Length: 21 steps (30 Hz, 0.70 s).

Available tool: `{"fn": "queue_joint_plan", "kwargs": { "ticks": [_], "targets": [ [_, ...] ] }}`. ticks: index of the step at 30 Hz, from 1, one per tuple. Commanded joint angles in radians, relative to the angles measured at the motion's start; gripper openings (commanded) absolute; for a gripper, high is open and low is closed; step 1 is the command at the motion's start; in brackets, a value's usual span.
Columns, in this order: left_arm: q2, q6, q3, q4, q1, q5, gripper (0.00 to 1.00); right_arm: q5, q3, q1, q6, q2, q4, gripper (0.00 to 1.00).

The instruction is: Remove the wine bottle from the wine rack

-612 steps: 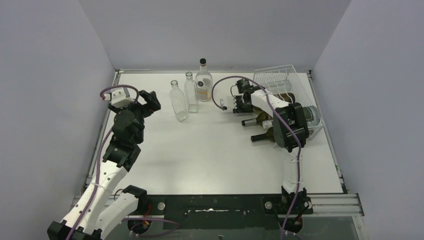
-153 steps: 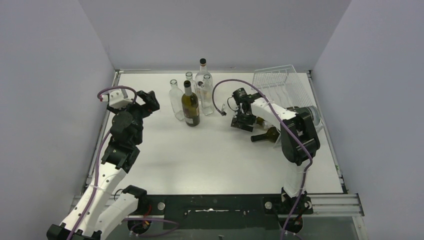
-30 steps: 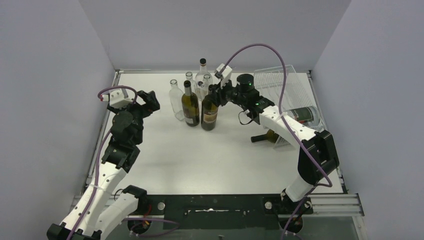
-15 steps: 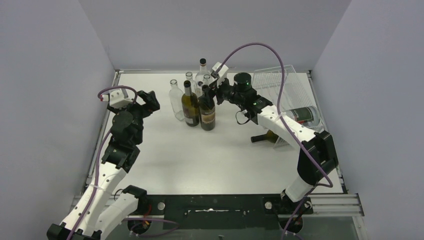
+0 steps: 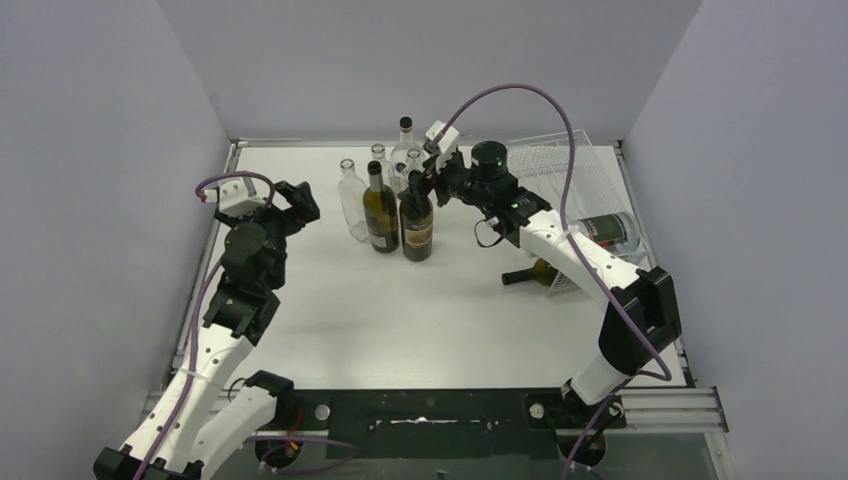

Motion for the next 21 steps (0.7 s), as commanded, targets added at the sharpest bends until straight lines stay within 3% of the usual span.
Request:
{"fn": "queue_joint_plan", "kwargs": {
  "ticks": [1, 9, 21],
  "targets": [
    [-0.001, -0.004, 0.01, 0.056, 0.003, 0.01, 0.9, 0.007, 0.03, 0.007, -0.041, -0.108, 0.007, 0.9],
    [0.0, -0.004, 0.011, 0.056, 0.005, 0.012, 0.9, 0.028, -0.035, 0.03, -0.173, -0.242, -0.13, 0.96],
    [0.012, -0.007, 0.011, 0.056, 0.009, 0.018, 0.9, 0.208, -0.247, 0.031, -0.311, -0.478, -0.443, 0.96]
  ]
}}
